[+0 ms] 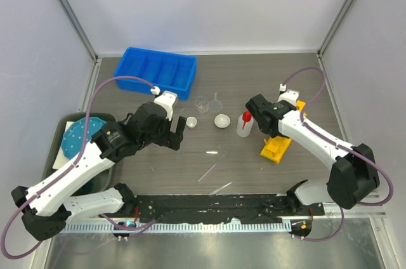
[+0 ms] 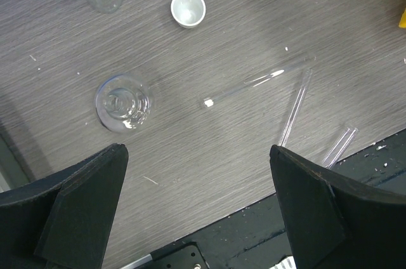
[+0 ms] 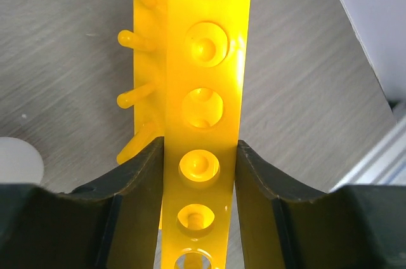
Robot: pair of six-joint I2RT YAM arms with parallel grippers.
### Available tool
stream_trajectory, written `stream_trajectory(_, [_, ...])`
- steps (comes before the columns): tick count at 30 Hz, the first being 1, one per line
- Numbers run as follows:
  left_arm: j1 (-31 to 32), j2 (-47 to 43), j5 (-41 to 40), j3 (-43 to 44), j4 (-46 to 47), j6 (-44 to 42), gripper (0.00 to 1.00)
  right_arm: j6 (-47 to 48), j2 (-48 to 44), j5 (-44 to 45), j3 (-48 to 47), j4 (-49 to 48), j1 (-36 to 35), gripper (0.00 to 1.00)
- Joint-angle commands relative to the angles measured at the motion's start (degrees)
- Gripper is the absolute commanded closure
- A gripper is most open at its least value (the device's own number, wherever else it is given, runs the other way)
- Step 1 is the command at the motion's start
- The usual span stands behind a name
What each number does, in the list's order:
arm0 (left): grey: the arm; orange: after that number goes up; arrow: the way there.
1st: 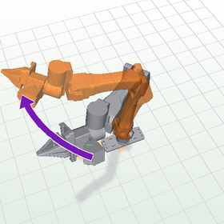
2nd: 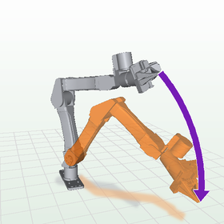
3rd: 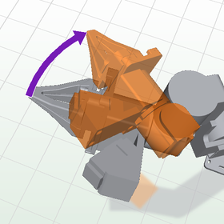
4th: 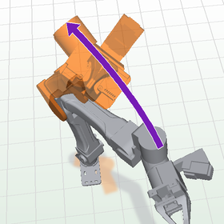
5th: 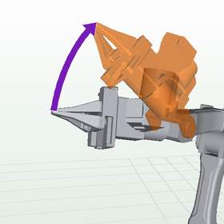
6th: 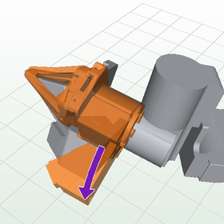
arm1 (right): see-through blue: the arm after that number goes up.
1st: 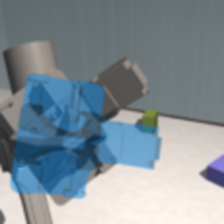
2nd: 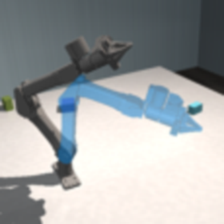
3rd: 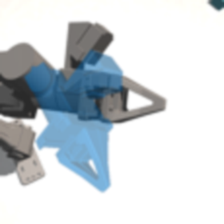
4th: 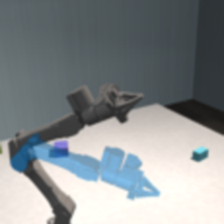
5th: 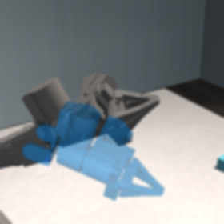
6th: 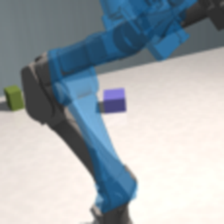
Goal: Organize the chemistry lab equipment
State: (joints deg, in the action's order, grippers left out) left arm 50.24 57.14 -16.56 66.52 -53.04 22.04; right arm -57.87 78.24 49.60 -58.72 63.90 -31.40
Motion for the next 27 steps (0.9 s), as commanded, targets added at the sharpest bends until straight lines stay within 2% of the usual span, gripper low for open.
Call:
stream_trajectory(1, [0.3,-0.8,-0.9,2.3,1.0,-0.5,0.0,23.0,-3.7,0.5,-1.0,-16.2,2.9,0.99])
stream_trajectory(4, [0.2,-1.1,-0.6,2.1,1.4,-0.2,0.0,28.2,-4.8,-3.6,-1.6,-19.9,6.4,0.99])
stream_trajectory(5, [0.2,-1.2,0.0,2.2,1.4,-0.2,0.0,32.9,-5.5,-8.4,-0.6,-21.9,8.3,0.99])
stream_trajectory(9, [0.3,-1.1,0.8,2.5,2.0,-0.1,0.0,40.4,-6.6,-20.1,0.5,-28.8,14.4,0.99])
stream_trajectory(15, [0.2,-1.1,1.5,2.7,2.3,0.4,0.0,52.0,1.2,-32.4,-0.1,-35.5,20.5,0.99])
stream_trajectory(21, [0.2,-1.2,2.4,2.1,2.9,1.0,0.0,55.3,10.3,-39.8,-1.9,-40.7,22.2,0.99])
stream_trajectory(27, [0.3,-3.5,2.2,1.7,3.5,0.4,0.0,61.3,13.9,-42.6,-3.8,-45.2,22.8,0.99])
